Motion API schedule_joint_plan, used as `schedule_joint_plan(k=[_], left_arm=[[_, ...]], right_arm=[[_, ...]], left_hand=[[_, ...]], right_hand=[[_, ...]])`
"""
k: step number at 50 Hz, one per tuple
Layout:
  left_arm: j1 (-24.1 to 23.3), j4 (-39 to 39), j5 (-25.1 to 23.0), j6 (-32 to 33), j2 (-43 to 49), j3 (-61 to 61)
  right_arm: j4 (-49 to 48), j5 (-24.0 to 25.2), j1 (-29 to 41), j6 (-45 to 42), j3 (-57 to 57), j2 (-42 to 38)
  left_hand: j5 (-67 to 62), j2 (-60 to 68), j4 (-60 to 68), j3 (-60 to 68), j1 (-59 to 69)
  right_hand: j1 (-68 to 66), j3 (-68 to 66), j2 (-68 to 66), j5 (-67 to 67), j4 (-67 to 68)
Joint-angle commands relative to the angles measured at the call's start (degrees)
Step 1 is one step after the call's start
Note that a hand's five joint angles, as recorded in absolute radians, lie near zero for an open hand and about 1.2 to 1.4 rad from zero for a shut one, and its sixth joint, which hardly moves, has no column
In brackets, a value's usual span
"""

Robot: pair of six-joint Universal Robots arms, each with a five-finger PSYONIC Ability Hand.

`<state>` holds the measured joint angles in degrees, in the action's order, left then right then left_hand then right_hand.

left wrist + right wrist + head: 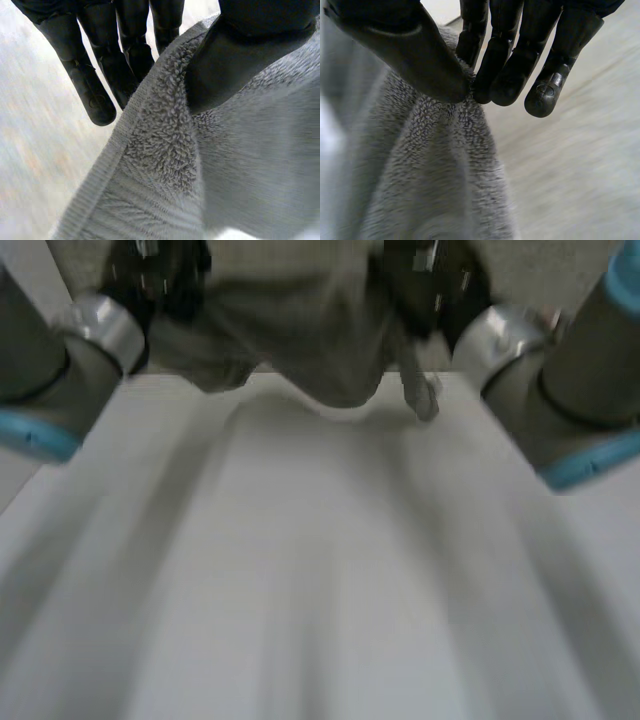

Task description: Fold the towel.

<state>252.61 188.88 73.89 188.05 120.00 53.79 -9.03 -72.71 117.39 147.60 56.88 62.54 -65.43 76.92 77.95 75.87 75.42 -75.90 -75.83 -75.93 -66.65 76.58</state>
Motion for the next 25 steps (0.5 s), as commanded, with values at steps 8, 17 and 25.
schedule_joint_plan(k=[8,17,25], left_arm=[[3.85,0.53,-11.14,14.87,-3.02,44.79],[4.03,0.09,-10.44,17.27,-3.28,47.81],[5.88,0.53,-10.53,17.18,-4.51,48.07]], right_arm=[[11.41,1.70,-0.23,-21.47,33.65,-0.23],[11.05,-1.81,-0.84,-16.84,37.52,3.10],[11.23,-2.52,-2.51,-4.09,34.09,9.08]], left_hand=[[-4.57,3.08,2.05,4.13,4.58],[-4.57,3.08,2.05,4.13,4.58],[-4.57,3.08,2.05,4.13,4.58]], right_hand=[[-1.97,-2.05,-1.94,-1.23,1.30],[65.90,65.83,65.93,66.65,-66.58],[65.90,65.83,65.93,66.65,-66.58]])
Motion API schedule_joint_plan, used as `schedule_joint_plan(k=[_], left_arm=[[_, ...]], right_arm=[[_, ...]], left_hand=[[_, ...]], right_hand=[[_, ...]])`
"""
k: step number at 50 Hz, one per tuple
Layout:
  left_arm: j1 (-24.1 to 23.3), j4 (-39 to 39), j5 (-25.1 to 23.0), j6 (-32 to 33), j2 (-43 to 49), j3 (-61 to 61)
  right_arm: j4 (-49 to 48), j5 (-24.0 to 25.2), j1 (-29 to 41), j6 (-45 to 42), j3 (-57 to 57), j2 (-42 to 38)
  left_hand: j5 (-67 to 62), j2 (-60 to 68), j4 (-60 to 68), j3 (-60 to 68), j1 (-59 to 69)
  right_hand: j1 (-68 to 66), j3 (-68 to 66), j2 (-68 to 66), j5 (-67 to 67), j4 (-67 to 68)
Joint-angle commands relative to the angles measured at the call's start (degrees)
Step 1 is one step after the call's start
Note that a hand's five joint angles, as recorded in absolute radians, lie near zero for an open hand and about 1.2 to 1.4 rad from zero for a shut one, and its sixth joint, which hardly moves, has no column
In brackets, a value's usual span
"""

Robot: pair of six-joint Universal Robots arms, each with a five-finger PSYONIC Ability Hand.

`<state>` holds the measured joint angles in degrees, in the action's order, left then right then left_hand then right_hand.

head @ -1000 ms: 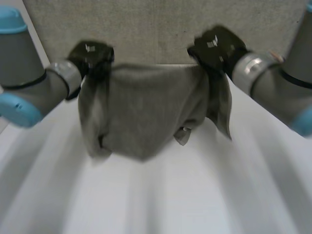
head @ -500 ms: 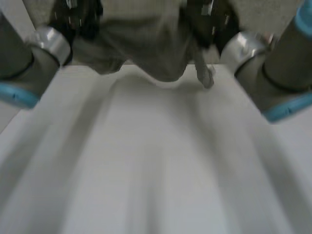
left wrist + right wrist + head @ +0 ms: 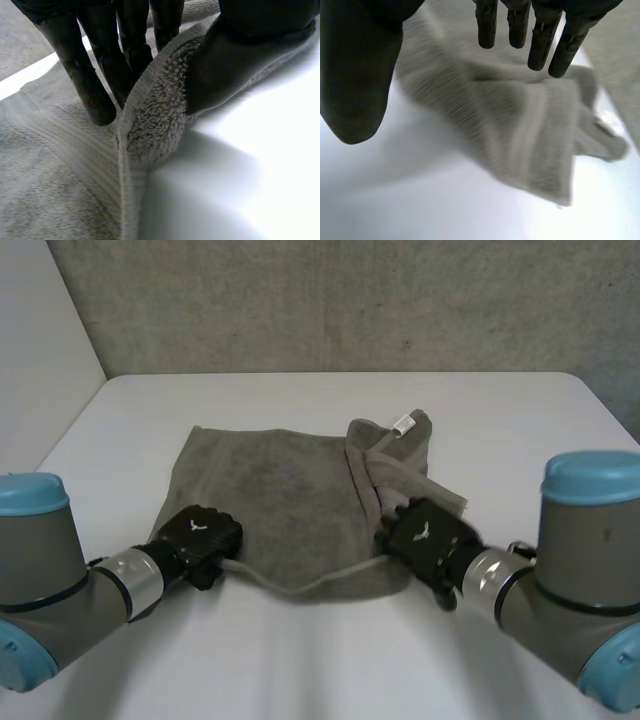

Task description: Fold the towel.

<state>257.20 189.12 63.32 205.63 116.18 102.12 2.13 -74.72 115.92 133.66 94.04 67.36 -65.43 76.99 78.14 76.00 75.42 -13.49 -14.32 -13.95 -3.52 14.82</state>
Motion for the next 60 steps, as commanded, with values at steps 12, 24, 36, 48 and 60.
schedule_joint_plan(k=[12,24,36,48,60], left_arm=[[1.63,0.37,0.05,-0.50,-0.69,1.15],[4.97,0.37,0.14,-0.58,-1.04,0.63],[6.56,0.28,0.23,-0.67,-1.13,0.01],[6.64,0.28,0.14,-0.67,-1.13,0.01],[7.87,0.29,0.14,-1.37,-2.80,-0.08]], right_arm=[[1.99,-0.95,0.01,12.24,-10.18,-2.30],[5.07,-0.69,-2.10,13.03,-13.44,-10.59],[4.63,-0.34,-2.19,17.60,-13.00,-12.61],[3.32,-0.34,-1.75,22.26,-13.18,-13.93],[4.11,-0.95,-3.50,21.64,-13.27,-9.00]], left_hand=[[-4.57,3.01,1.86,4.00,4.58],[-4.57,3.01,1.86,4.00,4.58],[-4.57,3.01,1.86,4.00,4.58],[-4.57,3.01,1.86,4.00,4.58],[-4.57,3.01,1.86,4.00,4.58]], right_hand=[[3.49,4.32,3.95,3.52,-4.82],[-4.84,-4.00,-4.37,-4.81,3.51],[-25.19,-24.36,-24.73,-25.16,23.86],[-48.02,-47.19,-47.56,-47.99,46.69],[-66.51,-65.68,-66.05,-66.48,65.18]])
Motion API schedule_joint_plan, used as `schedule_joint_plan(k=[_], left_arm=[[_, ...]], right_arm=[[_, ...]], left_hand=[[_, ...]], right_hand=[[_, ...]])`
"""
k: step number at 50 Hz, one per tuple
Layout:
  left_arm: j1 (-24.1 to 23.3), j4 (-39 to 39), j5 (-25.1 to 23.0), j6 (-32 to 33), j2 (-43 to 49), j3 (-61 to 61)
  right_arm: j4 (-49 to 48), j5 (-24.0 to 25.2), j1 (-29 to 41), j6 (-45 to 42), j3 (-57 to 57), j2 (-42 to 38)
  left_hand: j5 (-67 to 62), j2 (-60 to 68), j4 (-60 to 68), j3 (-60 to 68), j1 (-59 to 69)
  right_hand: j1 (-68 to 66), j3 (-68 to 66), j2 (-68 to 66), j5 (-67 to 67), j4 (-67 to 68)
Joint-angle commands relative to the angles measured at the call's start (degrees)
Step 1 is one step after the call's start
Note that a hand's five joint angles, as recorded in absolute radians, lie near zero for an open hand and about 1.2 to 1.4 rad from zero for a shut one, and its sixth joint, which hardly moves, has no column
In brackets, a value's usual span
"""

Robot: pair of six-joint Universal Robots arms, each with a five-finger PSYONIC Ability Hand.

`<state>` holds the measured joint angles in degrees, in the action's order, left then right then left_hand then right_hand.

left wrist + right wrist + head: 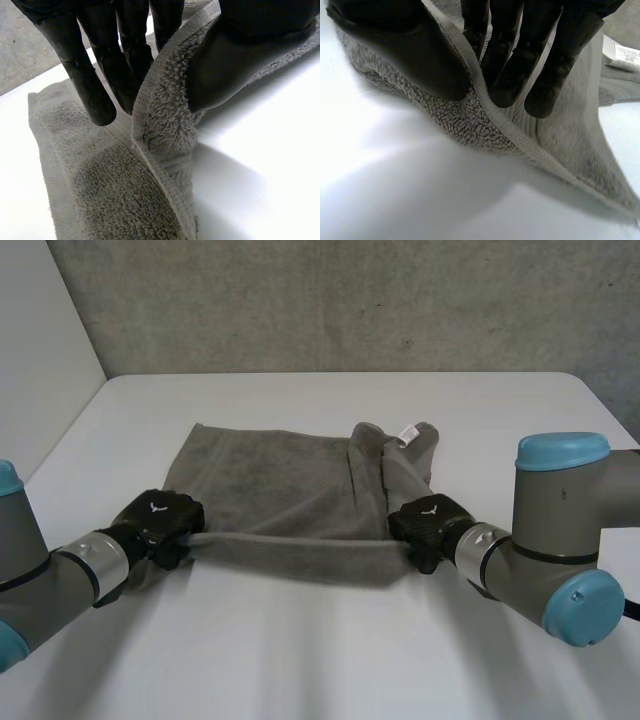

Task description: Fold the towel.

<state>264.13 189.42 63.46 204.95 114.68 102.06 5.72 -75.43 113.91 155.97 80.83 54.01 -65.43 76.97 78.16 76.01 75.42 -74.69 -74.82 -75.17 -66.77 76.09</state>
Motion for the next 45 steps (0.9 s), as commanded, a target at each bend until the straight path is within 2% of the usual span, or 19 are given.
schedule_joint_plan(k=[1,6,16,21,26,34,38,45], left_arm=[[0.94,-0.01,0.00,-0.69,-1.30,-0.02],[1.12,-0.28,-0.35,-2.45,-3.85,-0.02],[0.86,-0.89,-1.23,-13.16,-21.23,1.13],[1.30,-0.98,-1.23,-14.93,-26.08,1.21],[1.56,-1.07,-1.14,-14.67,-27.06,2.18],[5.78,-1.07,-1.23,-14.58,-27.14,2.62],[8.06,-0.80,-1.23,-14.58,-26.62,1.39],[7.37,-0.54,-1.14,-14.67,-22.77,-2.38]], right_arm=[[0.86,-0.16,-2.37,-0.85,0.29,6.88],[3.05,0.37,-4.39,-1.11,0.65,14.09],[12.73,0.46,-4.75,-5.95,-0.06,27.47],[16.86,0.46,-5.54,-10.07,0.64,33.61],[17.21,0.19,-5.54,-10.25,1.26,35.81],[16.43,-0.16,-5.72,-10.25,0.91,37.93],[15.98,-0.69,-5.89,-10.34,0.03,37.84],[13.79,-2.27,-6.24,-11.04,-2.95,33.73]], left_hand=[[-4.57,3.03,1.84,3.99,4.58],[-4.57,3.03,1.84,3.99,4.58],[-4.57,3.03,1.84,3.99,4.58],[-4.57,3.03,1.84,3.99,4.58],[-4.57,3.03,1.84,3.99,4.58],[-4.57,3.03,1.84,3.99,4.58],[-4.57,3.03,1.84,3.99,4.58],[-4.57,3.03,1.84,3.99,4.58]], right_hand=[[-5.31,-5.18,-4.83,-3.23,3.91],[-5.31,-5.18,-4.83,-3.23,3.91],[-5.31,-5.18,-4.83,-3.23,3.91],[-5.31,-5.18,-4.83,-3.23,3.91],[-5.31,-5.18,-4.83,-3.23,3.91],[-5.31,-5.18,-4.83,-3.23,3.91],[-5.31,-5.18,-4.83,-3.23,3.91],[-5.31,-5.18,-4.83,-3.23,3.91]])
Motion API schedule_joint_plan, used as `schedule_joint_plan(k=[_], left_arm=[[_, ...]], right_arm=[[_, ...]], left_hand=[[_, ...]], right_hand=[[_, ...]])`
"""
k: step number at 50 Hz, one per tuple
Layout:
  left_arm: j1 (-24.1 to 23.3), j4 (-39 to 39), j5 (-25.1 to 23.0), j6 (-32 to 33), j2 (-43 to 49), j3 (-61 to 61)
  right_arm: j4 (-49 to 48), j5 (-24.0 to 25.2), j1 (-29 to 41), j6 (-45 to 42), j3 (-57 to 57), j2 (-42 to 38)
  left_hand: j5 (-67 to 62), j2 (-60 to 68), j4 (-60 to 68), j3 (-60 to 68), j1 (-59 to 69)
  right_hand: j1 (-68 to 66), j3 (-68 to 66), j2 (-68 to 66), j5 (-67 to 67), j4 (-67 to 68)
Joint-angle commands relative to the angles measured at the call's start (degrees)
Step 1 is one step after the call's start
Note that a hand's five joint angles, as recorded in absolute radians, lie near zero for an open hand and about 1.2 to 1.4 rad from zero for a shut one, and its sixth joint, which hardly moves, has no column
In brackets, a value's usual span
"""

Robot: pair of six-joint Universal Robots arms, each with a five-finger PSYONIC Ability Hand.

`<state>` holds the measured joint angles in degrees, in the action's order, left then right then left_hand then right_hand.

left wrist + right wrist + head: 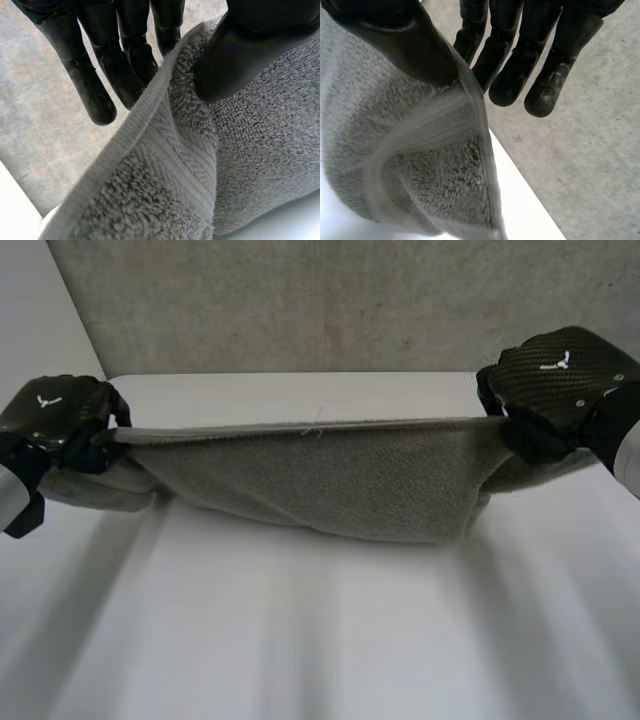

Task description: Fold the towel.

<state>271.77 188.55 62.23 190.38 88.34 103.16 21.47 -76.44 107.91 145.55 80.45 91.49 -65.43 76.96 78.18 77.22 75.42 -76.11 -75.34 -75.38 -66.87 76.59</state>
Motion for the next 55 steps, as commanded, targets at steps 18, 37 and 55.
schedule_joint_plan(k=[18,37,55], left_arm=[[-9.86,-3.09,5.00,-0.54,38.37,-49.57],[-12.06,0.24,10.90,-1.07,38.75,-77.85],[-6.35,3.75,0.01,6.11,30.66,-22.78]], right_arm=[[-3.19,-2.93,1.69,-1.23,-46.78,-43.54],[-20.77,-3.02,0.46,5.36,-55.66,-37.17],[-19.53,8.31,-4.20,1.95,-3.77,-27.33]], left_hand=[[-4.57,3.04,1.82,2.78,4.58],[-4.57,3.04,1.82,2.78,4.58],[-4.57,3.04,1.82,2.78,4.58]], right_hand=[[-3.89,-4.66,-4.62,-3.13,3.41],[-3.89,-4.66,-4.62,-3.13,3.41],[-3.89,-4.66,-4.62,-3.13,3.41]])
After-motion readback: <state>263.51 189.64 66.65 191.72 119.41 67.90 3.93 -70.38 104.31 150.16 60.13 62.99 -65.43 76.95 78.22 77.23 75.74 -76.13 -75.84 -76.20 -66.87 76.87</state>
